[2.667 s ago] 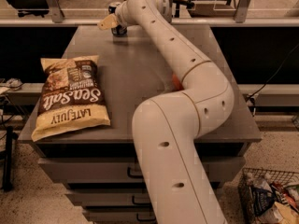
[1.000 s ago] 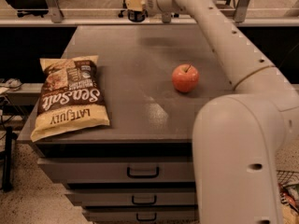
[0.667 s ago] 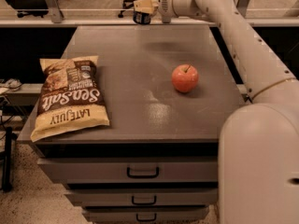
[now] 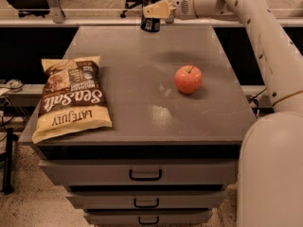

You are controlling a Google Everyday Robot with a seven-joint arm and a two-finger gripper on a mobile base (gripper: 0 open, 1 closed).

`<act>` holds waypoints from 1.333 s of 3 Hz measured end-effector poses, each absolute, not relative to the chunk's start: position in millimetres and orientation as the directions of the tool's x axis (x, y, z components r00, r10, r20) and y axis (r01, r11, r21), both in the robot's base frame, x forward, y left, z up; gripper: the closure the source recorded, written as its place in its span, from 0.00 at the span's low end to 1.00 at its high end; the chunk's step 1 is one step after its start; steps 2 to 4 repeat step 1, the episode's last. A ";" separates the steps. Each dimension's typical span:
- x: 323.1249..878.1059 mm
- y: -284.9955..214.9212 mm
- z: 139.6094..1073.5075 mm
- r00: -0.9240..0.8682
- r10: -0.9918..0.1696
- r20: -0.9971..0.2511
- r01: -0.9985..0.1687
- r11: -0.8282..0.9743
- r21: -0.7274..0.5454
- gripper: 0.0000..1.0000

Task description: Pick pepsi can

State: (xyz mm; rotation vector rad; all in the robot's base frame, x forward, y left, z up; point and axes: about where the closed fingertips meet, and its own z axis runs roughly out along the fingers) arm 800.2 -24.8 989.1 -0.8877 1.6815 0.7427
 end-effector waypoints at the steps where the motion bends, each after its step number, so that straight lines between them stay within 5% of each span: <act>1: 792.3 -20.2 980.6 -0.195 -0.221 -0.956 -0.862 0.504 0.059 1.00; 4: 792.3 -20.2 980.6 -0.195 -0.221 -0.956 -0.862 0.504 0.059 1.00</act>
Offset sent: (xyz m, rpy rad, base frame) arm 0.0000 0.0000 0.0000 0.0000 0.0000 0.0000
